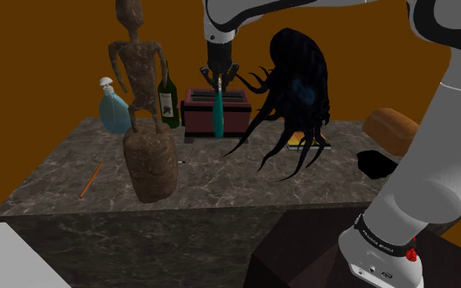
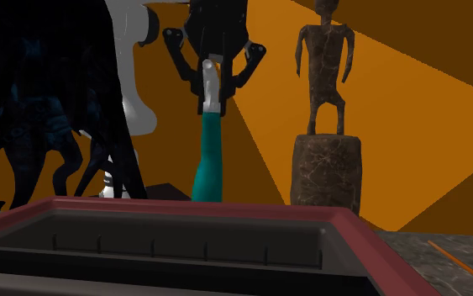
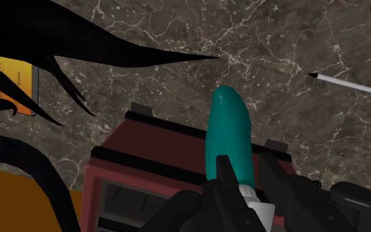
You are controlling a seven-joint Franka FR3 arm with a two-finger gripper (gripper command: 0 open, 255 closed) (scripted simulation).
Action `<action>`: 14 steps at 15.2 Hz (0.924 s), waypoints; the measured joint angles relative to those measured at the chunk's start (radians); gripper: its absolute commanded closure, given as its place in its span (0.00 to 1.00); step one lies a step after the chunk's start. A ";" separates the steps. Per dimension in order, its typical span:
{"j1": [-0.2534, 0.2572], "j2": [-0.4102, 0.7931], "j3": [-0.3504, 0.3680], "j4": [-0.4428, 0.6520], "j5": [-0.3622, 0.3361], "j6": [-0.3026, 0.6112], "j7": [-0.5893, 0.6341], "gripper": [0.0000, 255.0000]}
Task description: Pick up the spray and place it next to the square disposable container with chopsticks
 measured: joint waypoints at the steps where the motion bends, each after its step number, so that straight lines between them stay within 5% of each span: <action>1: 0.000 -0.002 0.000 0.011 0.001 -0.012 -0.002 1.00; 14: 0.000 -0.007 0.000 0.171 0.006 -0.176 -0.026 1.00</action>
